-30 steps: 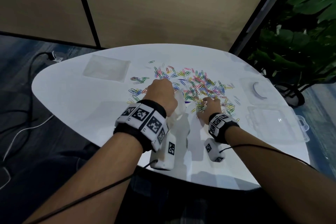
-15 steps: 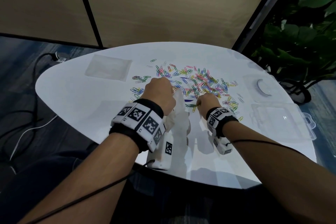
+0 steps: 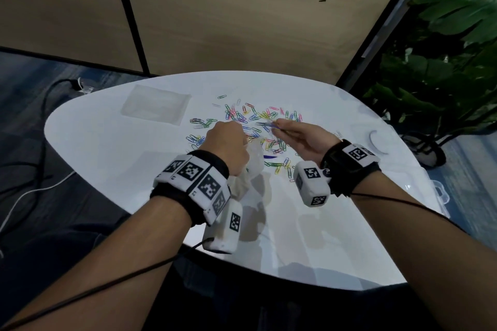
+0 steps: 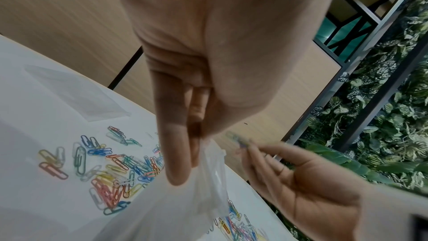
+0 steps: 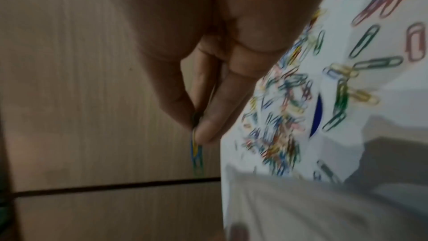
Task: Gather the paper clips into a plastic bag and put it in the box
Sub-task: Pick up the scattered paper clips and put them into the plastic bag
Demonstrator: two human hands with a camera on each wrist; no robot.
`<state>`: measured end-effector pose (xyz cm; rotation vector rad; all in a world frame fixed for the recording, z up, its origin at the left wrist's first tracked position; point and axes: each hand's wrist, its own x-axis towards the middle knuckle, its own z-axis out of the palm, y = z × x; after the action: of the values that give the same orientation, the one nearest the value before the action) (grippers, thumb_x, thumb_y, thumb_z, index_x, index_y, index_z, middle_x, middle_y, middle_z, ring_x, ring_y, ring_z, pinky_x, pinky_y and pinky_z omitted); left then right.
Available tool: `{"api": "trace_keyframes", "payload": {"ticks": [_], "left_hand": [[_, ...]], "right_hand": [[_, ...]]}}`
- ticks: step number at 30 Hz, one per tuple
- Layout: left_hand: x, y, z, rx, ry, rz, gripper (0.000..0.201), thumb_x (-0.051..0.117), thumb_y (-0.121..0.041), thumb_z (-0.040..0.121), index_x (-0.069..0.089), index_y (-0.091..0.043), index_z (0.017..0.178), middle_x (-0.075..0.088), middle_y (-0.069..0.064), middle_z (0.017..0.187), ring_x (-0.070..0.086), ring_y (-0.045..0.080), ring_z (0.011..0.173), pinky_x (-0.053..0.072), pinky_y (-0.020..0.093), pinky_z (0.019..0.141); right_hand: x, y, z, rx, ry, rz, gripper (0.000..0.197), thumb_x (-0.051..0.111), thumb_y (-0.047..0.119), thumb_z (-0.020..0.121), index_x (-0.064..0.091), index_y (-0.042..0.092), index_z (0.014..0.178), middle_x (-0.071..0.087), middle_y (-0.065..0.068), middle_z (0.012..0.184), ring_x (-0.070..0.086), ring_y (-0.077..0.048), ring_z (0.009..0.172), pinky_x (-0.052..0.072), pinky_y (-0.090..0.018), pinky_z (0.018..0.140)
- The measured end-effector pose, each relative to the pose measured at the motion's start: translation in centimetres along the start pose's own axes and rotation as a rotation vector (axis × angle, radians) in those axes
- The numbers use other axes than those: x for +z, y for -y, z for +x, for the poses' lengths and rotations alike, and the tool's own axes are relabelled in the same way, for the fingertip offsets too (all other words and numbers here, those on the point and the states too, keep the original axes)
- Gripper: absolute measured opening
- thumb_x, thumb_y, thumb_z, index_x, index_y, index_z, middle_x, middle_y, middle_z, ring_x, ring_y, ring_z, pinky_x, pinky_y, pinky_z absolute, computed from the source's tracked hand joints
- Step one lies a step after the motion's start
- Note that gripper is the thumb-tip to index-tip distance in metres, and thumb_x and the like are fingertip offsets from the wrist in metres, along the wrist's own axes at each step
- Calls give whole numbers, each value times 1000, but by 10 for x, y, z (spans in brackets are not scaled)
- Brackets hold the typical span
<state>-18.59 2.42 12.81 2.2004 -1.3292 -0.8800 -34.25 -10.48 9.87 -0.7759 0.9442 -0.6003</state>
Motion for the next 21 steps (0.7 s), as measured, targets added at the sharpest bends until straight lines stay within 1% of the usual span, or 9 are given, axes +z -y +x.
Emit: {"api": "trace_keyframes", "payload": {"ticks": [3,6,9,11,14,17,18,19,21], "left_hand": [[-2,2,-2,-13,-23,-19,23,60,-2,89,76,-9,103,75,17,103,75,36,92,64,42,86],[-4,4,-4,-9,-30,-35,23,60,2,86,79,-9,95,78,17,89,78,32,82,65,42,80],[-4,5,-4,-21,-19,-89,18,60,2,90,76,-5,92,76,16,84,78,32,73,66,44,74],[-4,6,-5,-24,-25,-118,18,58,1,94,76,-3,92,75,17,83,78,32,67,67,45,72],[-9,9,-4,-26,-62,-105,21,57,3,91,77,-4,93,76,16,86,78,29,66,67,42,72],[-19,14,-1,-57,-83,-126,19,61,4,90,77,-4,97,77,14,90,79,29,70,67,41,75],[-22,16,0,-63,-85,-132,17,64,3,89,77,-4,98,78,15,90,80,29,72,67,41,76],[-26,19,0,-64,-88,-137,17,66,3,88,77,-4,99,78,16,89,80,30,74,67,42,76],[-31,24,0,-63,-92,-138,17,68,3,88,77,-3,101,78,18,90,79,31,77,66,42,77]], "right_hand": [[21,-3,-20,35,96,-236,11,64,-7,84,70,-7,93,75,-16,91,73,-20,86,58,-19,73],[34,-18,-30,17,99,-437,15,68,-7,82,69,-12,96,72,-21,93,71,-26,82,59,-22,72],[45,-31,-27,-69,52,-591,17,63,-11,83,70,-11,98,71,-24,100,69,-31,90,58,-32,86],[52,-35,-26,-99,95,-763,22,60,-12,83,74,-2,97,74,-16,99,71,-27,89,57,-39,91],[55,-27,-30,-166,115,-855,24,58,-9,86,75,6,91,76,-12,88,75,-24,76,61,-36,78],[32,-11,-21,-243,-23,-855,15,67,-1,85,75,7,95,75,-14,94,74,-24,73,62,-38,70],[14,-10,-10,-214,-98,-929,22,72,3,83,73,9,103,73,-13,105,74,-22,76,62,-38,70],[-6,-13,1,-126,-169,-1063,39,78,10,79,67,11,116,68,-11,119,73,-23,83,62,-39,72],[-41,-26,14,171,-257,-1415,92,88,35,63,45,13,140,52,-10,139,67,-29,104,59,-45,83]]}}
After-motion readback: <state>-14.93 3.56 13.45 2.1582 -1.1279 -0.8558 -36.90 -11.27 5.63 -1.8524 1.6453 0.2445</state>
